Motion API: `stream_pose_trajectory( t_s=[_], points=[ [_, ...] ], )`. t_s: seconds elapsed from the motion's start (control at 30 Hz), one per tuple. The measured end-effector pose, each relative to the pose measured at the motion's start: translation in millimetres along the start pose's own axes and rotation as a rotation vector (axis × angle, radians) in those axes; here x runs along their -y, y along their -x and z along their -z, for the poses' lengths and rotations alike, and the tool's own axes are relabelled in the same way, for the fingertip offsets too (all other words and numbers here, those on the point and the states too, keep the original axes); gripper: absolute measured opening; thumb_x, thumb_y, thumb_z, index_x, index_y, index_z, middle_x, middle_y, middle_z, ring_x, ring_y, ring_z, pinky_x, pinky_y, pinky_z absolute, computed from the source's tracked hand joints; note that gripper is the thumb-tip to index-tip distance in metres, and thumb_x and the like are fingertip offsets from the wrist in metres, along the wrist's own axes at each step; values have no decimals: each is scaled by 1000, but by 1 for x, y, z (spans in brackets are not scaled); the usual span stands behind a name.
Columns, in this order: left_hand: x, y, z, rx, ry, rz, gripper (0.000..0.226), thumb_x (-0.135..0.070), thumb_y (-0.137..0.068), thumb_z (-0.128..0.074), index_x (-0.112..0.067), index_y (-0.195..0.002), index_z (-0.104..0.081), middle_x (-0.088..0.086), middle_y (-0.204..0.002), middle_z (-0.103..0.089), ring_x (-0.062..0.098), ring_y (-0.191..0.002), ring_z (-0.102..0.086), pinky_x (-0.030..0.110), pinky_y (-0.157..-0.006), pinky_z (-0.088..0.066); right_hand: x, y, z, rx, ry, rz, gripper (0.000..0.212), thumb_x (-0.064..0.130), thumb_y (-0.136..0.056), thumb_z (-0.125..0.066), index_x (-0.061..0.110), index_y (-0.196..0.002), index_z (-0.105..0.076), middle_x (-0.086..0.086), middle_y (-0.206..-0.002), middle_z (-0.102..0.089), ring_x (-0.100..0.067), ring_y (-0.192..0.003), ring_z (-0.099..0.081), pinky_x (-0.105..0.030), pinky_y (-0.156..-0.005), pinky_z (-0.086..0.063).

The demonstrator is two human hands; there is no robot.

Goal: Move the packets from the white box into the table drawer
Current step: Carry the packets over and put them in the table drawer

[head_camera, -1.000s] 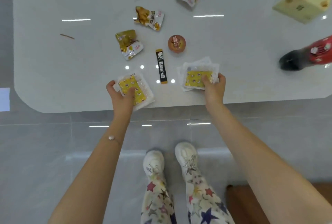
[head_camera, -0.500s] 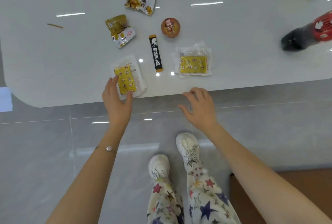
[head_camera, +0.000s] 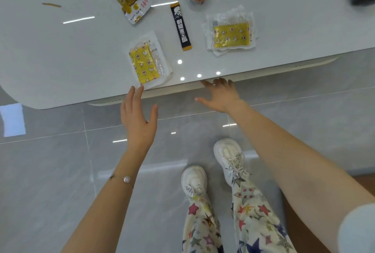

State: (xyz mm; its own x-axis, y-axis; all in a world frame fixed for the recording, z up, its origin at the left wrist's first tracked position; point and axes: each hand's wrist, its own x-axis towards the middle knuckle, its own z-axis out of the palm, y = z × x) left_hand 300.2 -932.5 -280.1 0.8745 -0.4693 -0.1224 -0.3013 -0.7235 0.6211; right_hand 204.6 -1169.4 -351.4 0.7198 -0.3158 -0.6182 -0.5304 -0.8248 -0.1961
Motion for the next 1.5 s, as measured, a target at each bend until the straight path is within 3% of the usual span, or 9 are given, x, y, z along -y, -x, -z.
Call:
stream_pose_trajectory(
  t_s=[0.1,0.4,0.57,0.87,1.03,1.13,1.3,1.4,1.5],
  points=[
    [5,12,4,2,15,15,54,-32,-93,-49,-18,-145,-37,4,-153,-32,19,-141,-26,37,-116,-21,2,0,-1,7,-32,-11,84,78,-82,-34,31,-150,-22,-16,-148,-37,-32,-140,-29,-50,-114,-23],
    [0,35,18,35,44,38,54,-24,-96,-54,-21,-146,-34,2,-155,-30,20,-142,-25,43,-116,-23,6,33,-8,69,-6,-3,83,79,-81,-35,29,-146,-27,-16,-138,-48,-33,-127,-46,-44,-103,-36],
    [-9,42,20,60,53,65,54,-24,-96,-53,-20,-146,-33,3,-152,-35,21,-140,-29,43,-116,-25,10,83,-46,136,-114,-53,81,79,-82,-33,32,-148,-24,-14,-146,-41,-32,-137,-35,-51,-112,-24],
    [-19,50,12,130,27,209,54,-25,-97,-53,-21,-147,-32,1,-150,-37,22,-139,-32,41,-113,-28,15,152,-90,262,-190,-92,79,76,-85,-35,36,-150,-18,-5,-159,-17,-26,-147,-13,-55,-117,-12],
    [-22,47,12,134,41,259,54,-25,-97,-53,-21,-146,-32,2,-150,-37,23,-139,-31,42,-113,-28,16,158,-89,281,-242,-120,83,75,-85,-37,30,-151,-14,-5,-160,-15,-27,-147,-13,-55,-116,-15],
    [-25,39,14,121,61,287,55,-25,-97,-53,-21,-147,-31,2,-151,-36,22,-139,-31,42,-113,-28,22,162,-70,302,-281,-91,81,74,-85,-39,27,-150,-24,-5,-155,-31,-26,-143,-26,-47,-113,-28],
    [-35,20,17,74,133,330,54,-24,-97,-54,-19,-146,-33,5,-149,-38,23,-138,-34,44,-115,-30,26,180,-22,48,-388,-40,60,68,-85,-47,27,-127,-58,7,-124,-63,-14,-115,-56,-30,-93,-44],
    [-44,4,18,23,151,354,53,-23,-95,-56,-17,-144,-36,5,-147,-40,23,-136,-37,43,-113,-32,16,167,24,-200,-517,-59,53,63,-88,-50,26,-124,-60,10,-113,-64,-9,-105,-59,-26,-86,-46],
    [-51,-14,20,-17,143,356,52,-24,-94,-57,-16,-142,-37,5,-145,-41,21,-134,-37,32,-108,-30,-2,131,66,-377,-631,-55,47,50,-90,-56,22,-127,-57,5,-117,-63,-12,-109,-56,-31,-93,-47]
  ],
)
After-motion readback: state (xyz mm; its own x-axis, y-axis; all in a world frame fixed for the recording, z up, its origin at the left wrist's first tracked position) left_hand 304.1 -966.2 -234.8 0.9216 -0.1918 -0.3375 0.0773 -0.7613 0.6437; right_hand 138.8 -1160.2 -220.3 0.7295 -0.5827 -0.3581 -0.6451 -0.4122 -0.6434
